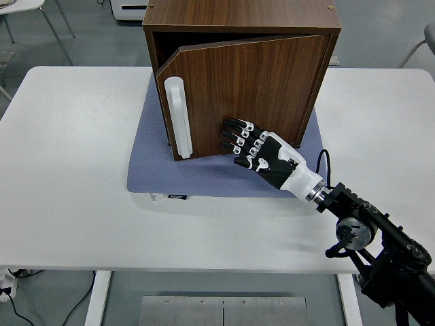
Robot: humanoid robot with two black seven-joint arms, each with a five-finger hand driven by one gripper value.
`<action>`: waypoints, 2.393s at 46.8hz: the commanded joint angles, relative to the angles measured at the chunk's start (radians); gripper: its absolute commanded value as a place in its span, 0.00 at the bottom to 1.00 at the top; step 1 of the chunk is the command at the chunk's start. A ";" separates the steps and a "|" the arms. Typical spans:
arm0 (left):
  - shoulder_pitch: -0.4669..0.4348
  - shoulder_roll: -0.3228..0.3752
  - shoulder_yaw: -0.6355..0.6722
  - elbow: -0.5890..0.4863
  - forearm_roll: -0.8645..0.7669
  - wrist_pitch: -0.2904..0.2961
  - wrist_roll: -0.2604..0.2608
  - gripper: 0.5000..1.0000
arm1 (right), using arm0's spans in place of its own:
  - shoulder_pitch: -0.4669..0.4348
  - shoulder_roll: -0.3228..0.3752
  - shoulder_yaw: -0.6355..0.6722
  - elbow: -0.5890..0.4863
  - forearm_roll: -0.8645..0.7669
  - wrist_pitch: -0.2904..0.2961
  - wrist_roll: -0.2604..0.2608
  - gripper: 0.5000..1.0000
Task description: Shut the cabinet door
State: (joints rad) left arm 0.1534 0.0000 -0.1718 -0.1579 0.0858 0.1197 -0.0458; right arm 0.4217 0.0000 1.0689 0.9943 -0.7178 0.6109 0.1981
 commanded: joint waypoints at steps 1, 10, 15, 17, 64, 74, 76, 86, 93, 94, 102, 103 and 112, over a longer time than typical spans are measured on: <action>0.000 0.000 0.000 0.000 0.000 0.000 0.000 1.00 | 0.011 0.000 -0.001 -0.002 0.000 0.000 0.000 1.00; 0.000 0.000 0.000 0.000 0.000 0.000 0.000 1.00 | 0.031 0.000 -0.004 -0.010 0.000 0.000 0.000 1.00; 0.000 0.000 0.000 0.000 0.000 0.000 0.000 1.00 | 0.046 0.000 -0.006 -0.017 0.000 0.000 0.000 1.00; 0.000 0.000 0.000 0.000 0.000 0.000 0.000 1.00 | 0.058 0.000 -0.007 -0.019 0.000 0.000 0.000 1.00; 0.000 0.000 0.000 0.000 0.000 0.000 0.000 1.00 | 0.150 0.000 -0.003 -0.068 0.044 -0.069 0.076 1.00; 0.000 0.000 0.000 0.000 0.000 0.000 0.000 1.00 | 0.143 0.000 -0.004 -0.063 0.046 -0.094 0.098 1.00; 0.000 0.000 0.000 0.000 0.000 0.000 0.000 1.00 | 0.140 0.000 -0.007 -0.057 0.046 -0.089 0.098 1.00; 0.000 0.000 0.000 0.000 0.000 0.000 0.000 1.00 | 0.108 0.000 -0.010 -0.013 0.044 0.000 0.096 1.00; 0.000 0.000 0.000 0.000 0.000 0.000 0.000 1.00 | 0.075 0.000 -0.013 0.029 0.044 0.000 0.095 1.00; 0.000 0.000 0.000 0.000 0.000 0.000 0.000 1.00 | 0.072 0.000 -0.013 0.033 0.044 0.000 0.095 1.00; 0.000 0.000 0.000 0.000 0.000 0.000 0.000 1.00 | 0.038 0.000 -0.012 0.072 0.044 0.000 0.096 1.00; 0.000 0.000 0.000 0.000 0.000 0.000 0.000 1.00 | 0.032 0.000 -0.010 0.076 0.044 0.000 0.096 1.00; 0.000 0.000 0.000 0.000 0.000 0.000 0.000 1.00 | -0.021 -0.026 0.003 0.093 0.044 0.000 0.100 1.00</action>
State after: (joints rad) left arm 0.1534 0.0000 -0.1718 -0.1579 0.0859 0.1197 -0.0460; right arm 0.4142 -0.0184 1.0670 1.0855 -0.6733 0.6109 0.2968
